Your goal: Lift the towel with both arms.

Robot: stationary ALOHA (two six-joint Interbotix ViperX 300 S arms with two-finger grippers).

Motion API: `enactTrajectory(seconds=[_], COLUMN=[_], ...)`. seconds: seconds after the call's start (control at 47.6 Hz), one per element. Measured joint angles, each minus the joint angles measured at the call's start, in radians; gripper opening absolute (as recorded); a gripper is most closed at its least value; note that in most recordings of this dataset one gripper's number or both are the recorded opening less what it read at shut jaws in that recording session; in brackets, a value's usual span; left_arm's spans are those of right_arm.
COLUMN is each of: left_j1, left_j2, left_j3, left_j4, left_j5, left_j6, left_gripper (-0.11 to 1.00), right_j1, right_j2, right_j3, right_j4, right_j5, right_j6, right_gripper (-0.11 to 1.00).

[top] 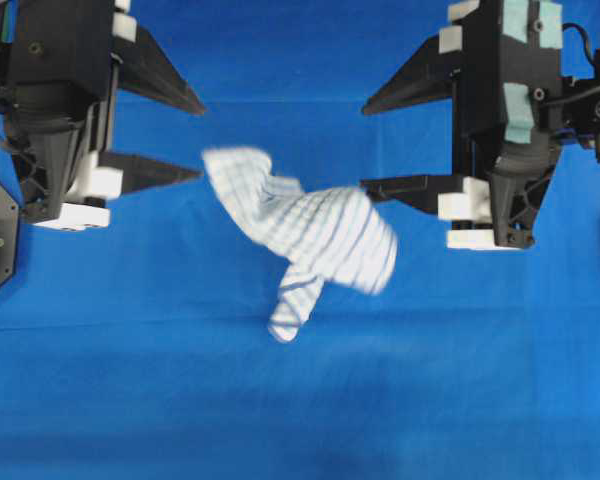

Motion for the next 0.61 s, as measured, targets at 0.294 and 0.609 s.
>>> enactTrajectory(seconds=[0.294, 0.609], left_j1=[-0.017, -0.054], left_j2=[-0.008, 0.067], left_j3=[0.061, 0.219], left_j4=[-0.008, -0.009], left_j5=[-0.035, -0.186], left_j6=[-0.009, -0.009], left_gripper=[0.88, 0.88], right_j1=[0.008, 0.052], right_j2=[0.006, 0.052], right_j3=[0.003, 0.143], right_j4=[0.008, 0.026], right_j5=[-0.002, -0.031], right_j6=[0.017, 0.101], right_gripper=[0.68, 0.68])
